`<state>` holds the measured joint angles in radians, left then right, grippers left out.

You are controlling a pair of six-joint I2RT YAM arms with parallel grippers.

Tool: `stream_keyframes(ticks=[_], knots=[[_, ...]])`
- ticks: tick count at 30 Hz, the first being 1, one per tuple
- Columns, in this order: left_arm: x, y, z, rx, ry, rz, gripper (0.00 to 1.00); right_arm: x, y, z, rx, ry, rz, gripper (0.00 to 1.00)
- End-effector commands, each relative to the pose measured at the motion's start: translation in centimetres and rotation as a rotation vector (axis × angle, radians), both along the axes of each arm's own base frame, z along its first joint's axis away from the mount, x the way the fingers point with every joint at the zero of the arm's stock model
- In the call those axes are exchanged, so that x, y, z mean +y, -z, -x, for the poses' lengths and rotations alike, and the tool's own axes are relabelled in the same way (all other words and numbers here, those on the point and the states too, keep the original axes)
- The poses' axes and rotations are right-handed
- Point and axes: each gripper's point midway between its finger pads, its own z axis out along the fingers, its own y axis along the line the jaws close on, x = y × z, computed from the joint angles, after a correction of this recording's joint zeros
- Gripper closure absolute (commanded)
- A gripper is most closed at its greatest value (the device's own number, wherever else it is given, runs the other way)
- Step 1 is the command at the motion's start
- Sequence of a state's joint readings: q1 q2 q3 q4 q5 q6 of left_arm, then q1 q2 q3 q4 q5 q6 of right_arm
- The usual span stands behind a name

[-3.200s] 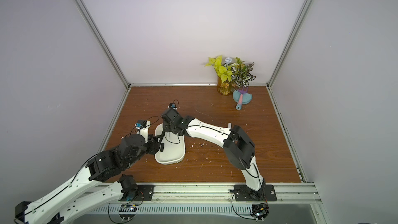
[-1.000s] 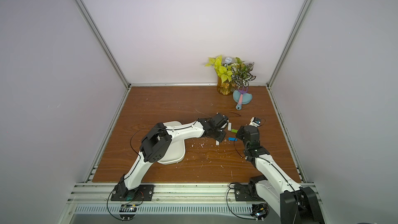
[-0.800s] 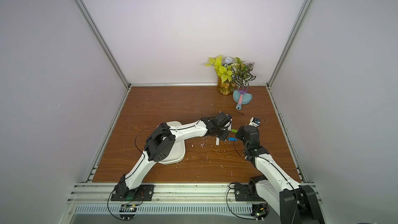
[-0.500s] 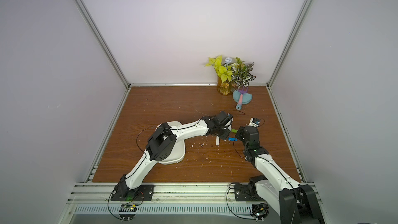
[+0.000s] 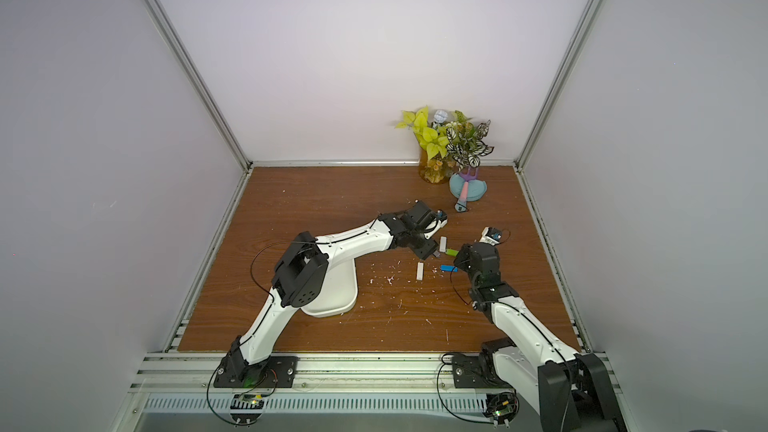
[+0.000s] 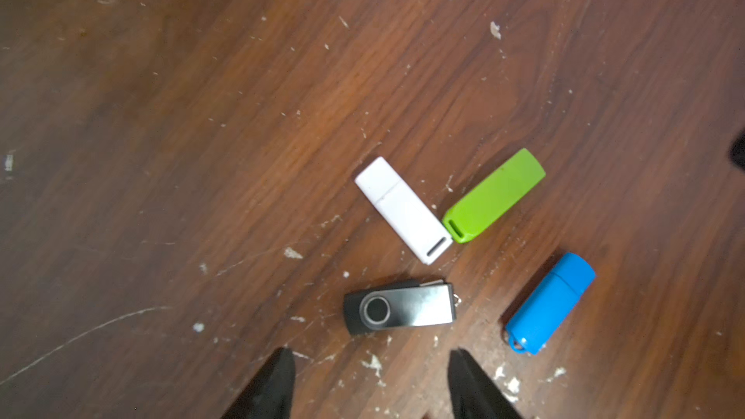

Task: Put the usb flash drive into the storage box
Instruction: Pick up the USB flash from the center of the board.

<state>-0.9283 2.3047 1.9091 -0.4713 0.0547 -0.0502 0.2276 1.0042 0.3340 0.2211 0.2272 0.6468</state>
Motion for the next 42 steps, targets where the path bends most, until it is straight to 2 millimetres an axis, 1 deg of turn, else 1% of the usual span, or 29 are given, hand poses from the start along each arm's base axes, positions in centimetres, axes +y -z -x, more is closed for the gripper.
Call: stream_keyframes(ticks=[1,4,6,8,10,12,14,17,19,23,26,28,33,36,38,42], knots=[[0.4,-1.3,-1.2,-0.129,0.113,-0.077,0.32,-0.1,-0.8,-0.3,-0.033,0.01,-0.007,0.62],[-0.5,-0.3,-1.0,-0.158,0.232,-0.102,0.29,-0.2,-0.8,-0.3,-0.033,0.011,-0.004,0.62],[-1.1,0.0,-1.4,-0.162,0.275,-0.097,0.28,-0.2,-0.8,-0.3,-0.032,0.011,-0.002,0.62],[-1.8,-0.1,-1.7,-0.129,0.304,-0.05,0.28,-0.2,-0.9,-0.3,-0.036,0.011,-0.002,0.62],[-2.1,0.0,-2.6,-0.105,0.296,-0.015,0.3,-0.2,-0.9,-0.3,-0.037,0.011,-0.001,0.62],[-2.4,0.7,-3.1,-0.066,0.292,0.009,0.33,-0.2,-1.0,-0.3,-0.037,0.01,-0.001,0.62],[-2.4,1.7,-3.1,-0.03,0.291,0.006,0.39,-0.2,-1.0,-0.3,-0.037,0.01,0.001,0.62],[-2.3,2.9,-2.5,0.016,0.295,0.008,0.49,-0.1,-0.9,-0.4,-0.035,0.004,-0.001,0.62],[-2.3,3.1,-2.3,0.038,0.284,0.017,0.51,0.0,-0.8,-0.4,-0.032,-0.001,0.0,0.62],[-2.2,3.3,-1.2,0.092,0.301,0.044,0.53,0.0,-0.8,-0.4,-0.03,0.001,0.0,0.62],[-1.7,3.5,-0.3,0.124,0.312,0.044,0.54,0.1,-0.8,-0.4,-0.03,-0.004,-0.001,0.62],[-1.1,3.9,0.4,0.145,0.309,0.03,0.54,0.2,-0.8,-0.5,-0.03,-0.008,-0.003,0.62],[1.3,5.4,1.2,0.189,0.256,-0.024,0.54,0.3,-0.8,-0.5,-0.031,-0.016,-0.01,0.62],[1.3,4.9,0.9,0.193,0.219,-0.016,0.5,0.6,-0.6,-0.5,-0.026,-0.028,-0.016,0.61],[0.8,3.8,0.6,0.188,0.203,0.01,0.47,0.6,-0.4,-0.5,-0.018,-0.03,-0.018,0.62],[0.0,1.3,-0.2,0.176,0.156,0.065,0.45,0.6,-0.4,-0.6,-0.015,-0.03,-0.014,0.61]])
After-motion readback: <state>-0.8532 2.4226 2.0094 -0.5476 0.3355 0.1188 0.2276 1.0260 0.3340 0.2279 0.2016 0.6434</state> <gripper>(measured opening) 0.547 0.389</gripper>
